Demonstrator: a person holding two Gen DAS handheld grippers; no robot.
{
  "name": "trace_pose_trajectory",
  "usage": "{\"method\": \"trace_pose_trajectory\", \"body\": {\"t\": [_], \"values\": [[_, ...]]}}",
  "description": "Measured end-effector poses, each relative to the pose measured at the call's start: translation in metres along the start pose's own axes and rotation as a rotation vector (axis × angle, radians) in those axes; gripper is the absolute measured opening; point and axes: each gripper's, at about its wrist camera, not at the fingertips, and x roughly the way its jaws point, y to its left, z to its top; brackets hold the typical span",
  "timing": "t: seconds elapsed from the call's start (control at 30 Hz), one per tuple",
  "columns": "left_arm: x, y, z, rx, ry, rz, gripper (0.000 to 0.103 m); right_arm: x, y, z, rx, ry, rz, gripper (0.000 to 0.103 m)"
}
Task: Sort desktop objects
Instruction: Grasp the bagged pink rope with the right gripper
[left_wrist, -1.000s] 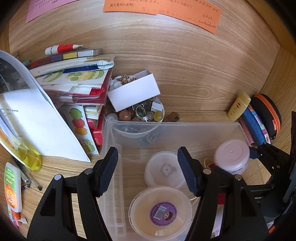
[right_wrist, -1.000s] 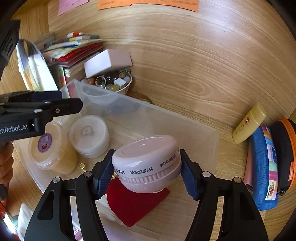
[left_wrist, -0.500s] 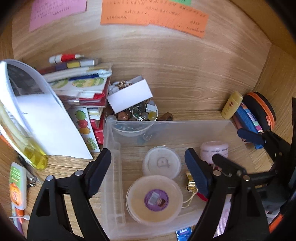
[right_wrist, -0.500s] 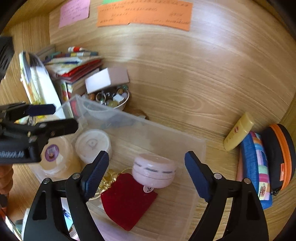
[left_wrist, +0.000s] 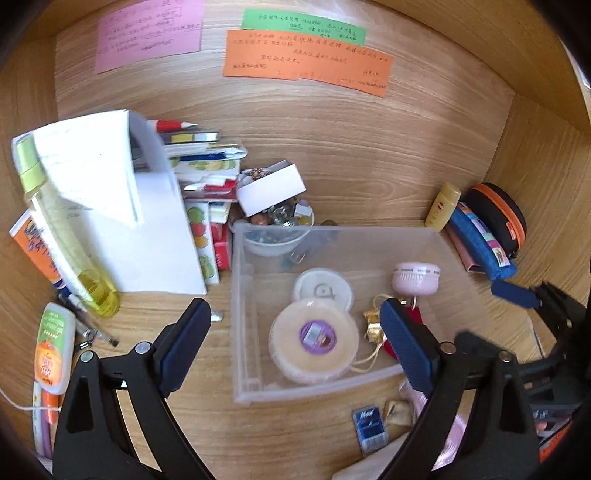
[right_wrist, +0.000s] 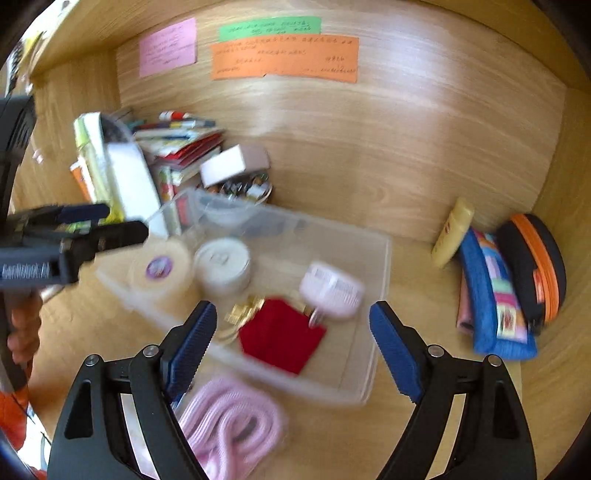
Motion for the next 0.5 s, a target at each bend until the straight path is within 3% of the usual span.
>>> {"method": "trace_pose_trajectory", "body": {"t": [0.27,0.5], "values": [[-0.015,0.004,-0.030,0.044,0.016,-0.019,0.094,0.005,0.029,-0.039,0.010,0.114,0.037,0.087],[-0.025,0.004,-0.050,0.060,0.042,-0.071,0.094,0.007,0.020,-0.063,0.048,0.171,-0.021,0.087]]}}
